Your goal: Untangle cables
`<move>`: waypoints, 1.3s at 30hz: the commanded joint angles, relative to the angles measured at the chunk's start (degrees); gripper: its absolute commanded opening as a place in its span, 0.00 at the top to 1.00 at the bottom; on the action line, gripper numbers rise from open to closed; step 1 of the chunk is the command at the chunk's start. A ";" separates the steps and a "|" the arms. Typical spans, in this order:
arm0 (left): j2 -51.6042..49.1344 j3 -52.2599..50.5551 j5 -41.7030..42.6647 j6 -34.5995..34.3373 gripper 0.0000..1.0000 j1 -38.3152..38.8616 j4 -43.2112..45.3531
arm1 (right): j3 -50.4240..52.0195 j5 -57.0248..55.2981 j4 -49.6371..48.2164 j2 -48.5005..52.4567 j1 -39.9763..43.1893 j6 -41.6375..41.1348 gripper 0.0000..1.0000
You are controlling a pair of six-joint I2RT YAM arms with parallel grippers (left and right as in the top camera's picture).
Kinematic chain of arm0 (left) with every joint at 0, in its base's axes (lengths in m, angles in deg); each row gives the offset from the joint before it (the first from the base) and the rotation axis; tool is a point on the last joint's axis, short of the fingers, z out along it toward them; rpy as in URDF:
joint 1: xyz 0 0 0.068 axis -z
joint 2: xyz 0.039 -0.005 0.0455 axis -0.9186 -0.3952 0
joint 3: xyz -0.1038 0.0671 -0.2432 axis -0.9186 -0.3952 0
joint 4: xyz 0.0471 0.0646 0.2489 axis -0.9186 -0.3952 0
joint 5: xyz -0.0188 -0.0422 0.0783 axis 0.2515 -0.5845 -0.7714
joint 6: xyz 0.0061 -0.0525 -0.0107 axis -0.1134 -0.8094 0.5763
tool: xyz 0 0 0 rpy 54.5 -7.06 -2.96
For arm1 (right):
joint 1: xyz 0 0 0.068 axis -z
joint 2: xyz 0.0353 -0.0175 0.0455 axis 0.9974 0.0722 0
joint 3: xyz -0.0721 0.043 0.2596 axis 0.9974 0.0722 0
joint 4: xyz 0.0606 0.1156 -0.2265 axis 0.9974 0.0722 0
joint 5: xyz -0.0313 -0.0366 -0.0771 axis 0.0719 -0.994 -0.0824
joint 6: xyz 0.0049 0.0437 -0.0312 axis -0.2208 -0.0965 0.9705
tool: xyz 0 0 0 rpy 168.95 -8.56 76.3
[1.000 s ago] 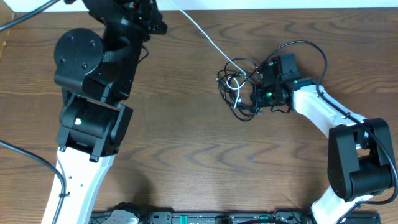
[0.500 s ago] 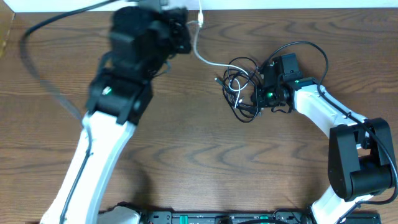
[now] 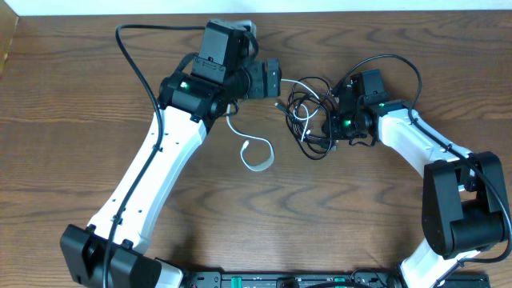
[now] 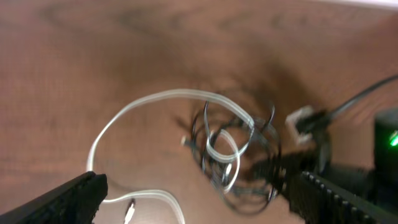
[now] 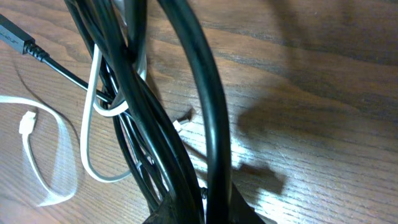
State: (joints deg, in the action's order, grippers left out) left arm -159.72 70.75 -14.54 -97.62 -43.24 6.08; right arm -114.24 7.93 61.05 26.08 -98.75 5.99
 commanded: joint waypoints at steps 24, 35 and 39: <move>-19.39 -3.89 2.58 -11.45 0.25 8.04 9.49 | 0.28 20.00 -2.25 -0.46 5.35 4.33 0.99; -19.39 -3.89 5.49 -11.37 0.52 8.11 12.00 | 0.28 20.02 -2.40 -0.46 5.40 4.31 0.97; -19.61 -3.89 5.29 -9.44 0.52 8.11 12.02 | 0.28 20.02 -2.78 -0.46 5.40 4.31 0.98</move>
State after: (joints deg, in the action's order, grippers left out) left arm -178.78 66.99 -9.91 -108.96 -35.00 17.99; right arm -114.24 26.13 58.71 26.08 -93.63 9.44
